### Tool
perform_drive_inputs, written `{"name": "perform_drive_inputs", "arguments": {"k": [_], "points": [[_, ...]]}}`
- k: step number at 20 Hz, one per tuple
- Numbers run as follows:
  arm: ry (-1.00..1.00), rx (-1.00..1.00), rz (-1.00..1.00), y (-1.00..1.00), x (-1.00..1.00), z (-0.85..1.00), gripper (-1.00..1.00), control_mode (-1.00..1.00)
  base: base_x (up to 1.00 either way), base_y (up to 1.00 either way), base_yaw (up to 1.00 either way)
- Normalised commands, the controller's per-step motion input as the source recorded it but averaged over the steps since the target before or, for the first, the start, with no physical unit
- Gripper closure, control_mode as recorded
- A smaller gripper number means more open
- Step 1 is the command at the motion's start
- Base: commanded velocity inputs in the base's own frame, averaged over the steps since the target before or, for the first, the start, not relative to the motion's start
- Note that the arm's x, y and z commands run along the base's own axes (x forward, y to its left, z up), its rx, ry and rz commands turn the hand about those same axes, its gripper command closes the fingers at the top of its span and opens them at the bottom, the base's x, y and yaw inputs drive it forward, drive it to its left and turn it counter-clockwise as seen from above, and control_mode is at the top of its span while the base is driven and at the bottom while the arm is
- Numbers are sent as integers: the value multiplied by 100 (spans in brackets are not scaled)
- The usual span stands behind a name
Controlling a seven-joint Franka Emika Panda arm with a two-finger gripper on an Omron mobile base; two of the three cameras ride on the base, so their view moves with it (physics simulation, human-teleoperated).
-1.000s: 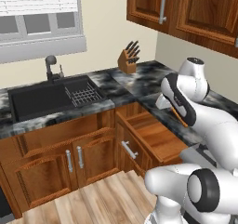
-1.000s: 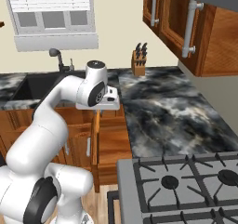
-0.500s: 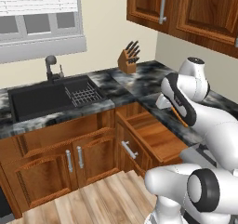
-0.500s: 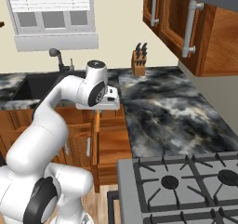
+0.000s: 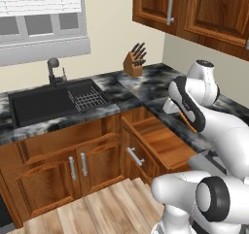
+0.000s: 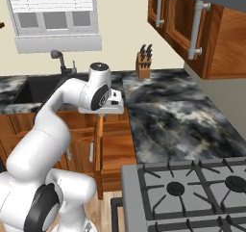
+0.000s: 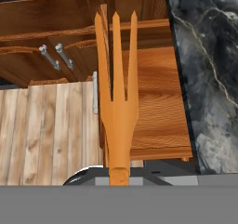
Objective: Organize the utensils by type. Pick up the wooden spoons from the counter and place them in the open cabinet. Then pick up the metallic utensils from the counter and place them in the open drawer.
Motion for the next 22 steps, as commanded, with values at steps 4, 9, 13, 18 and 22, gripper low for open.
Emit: {"name": "perform_drive_inputs", "arguments": {"k": [4, 9, 13, 18, 22], "points": [[0, 0, 0, 0, 0, 0, 100, 100, 0, 0, 0], [2, -9, 0, 0, 7, -29, 100, -100, 2, 0, 0], [8, -15, 0, 0, 28, -54, 100, -100, 0, 0, 0], [7, -5, 0, 0, 31, -61, 100, -100, 0, 0, 0], [0, 0, 0, 0, 35, -61, 100, -100, 0, 0, 0]]}}
